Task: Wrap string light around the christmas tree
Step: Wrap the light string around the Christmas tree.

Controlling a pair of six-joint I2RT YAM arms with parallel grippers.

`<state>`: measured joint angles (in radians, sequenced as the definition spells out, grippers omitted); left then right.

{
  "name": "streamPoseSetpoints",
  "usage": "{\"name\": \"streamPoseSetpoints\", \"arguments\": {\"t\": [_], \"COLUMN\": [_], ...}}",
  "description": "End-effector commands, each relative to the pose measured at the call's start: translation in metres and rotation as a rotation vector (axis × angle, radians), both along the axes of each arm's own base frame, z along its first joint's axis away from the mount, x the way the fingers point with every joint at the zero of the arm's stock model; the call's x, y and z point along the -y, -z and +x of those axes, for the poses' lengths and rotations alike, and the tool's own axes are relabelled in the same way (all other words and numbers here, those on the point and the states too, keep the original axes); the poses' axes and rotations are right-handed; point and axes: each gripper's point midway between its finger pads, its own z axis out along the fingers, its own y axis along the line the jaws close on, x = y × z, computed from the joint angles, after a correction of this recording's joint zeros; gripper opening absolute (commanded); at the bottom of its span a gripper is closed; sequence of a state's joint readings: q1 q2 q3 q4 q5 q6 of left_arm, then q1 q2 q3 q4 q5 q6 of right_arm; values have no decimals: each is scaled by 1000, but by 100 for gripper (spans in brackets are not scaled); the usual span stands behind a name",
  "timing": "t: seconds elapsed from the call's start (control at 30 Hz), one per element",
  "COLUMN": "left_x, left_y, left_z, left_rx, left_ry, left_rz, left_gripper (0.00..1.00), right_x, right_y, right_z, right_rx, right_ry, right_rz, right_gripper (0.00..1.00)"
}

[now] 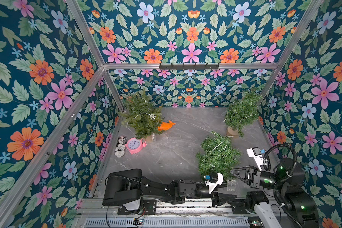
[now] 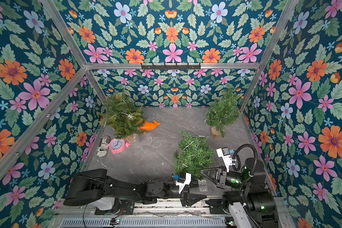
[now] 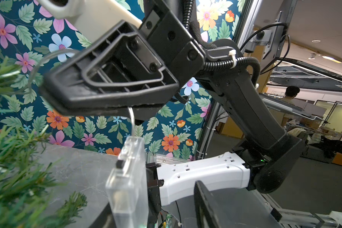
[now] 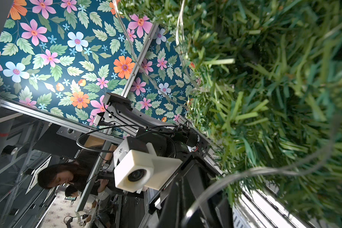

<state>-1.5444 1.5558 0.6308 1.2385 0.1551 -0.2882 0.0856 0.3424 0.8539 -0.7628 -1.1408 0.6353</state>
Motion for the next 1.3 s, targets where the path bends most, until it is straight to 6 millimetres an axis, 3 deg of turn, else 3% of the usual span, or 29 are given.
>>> {"name": "streamPoseSetpoints", "arguments": {"t": [0.0, 0.53, 0.77, 0.87, 1.03, 1.27], "left_x": [-2, -3, -5, -11, -17, -30], "left_y": [-9, -9, 2, 12, 34, 50], "left_z": [3, 11, 12, 16, 19, 16], "left_rx": [-10, -26, -36, -51, -57, -49], "left_ry": [-14, -60, -66, -90, -107, -94], "left_rz": [-35, -21, 49, 104, 224, 335], "left_gripper": [43, 4, 0, 0, 0, 0], "right_x": [0, 0, 4, 9, 18, 30], "right_y": [-4, 3, 10, 15, 18, 17], "right_z": [1, 4, 11, 18, 29, 40], "right_rx": [28, 18, 26, 36, 54, 91], "right_ry": [-3, 10, 57, 112, 201, 302], "right_rz": [8, 2, -34, -71, -117, -160], "right_gripper": [0, 0, 43, 56, 64, 67]}}
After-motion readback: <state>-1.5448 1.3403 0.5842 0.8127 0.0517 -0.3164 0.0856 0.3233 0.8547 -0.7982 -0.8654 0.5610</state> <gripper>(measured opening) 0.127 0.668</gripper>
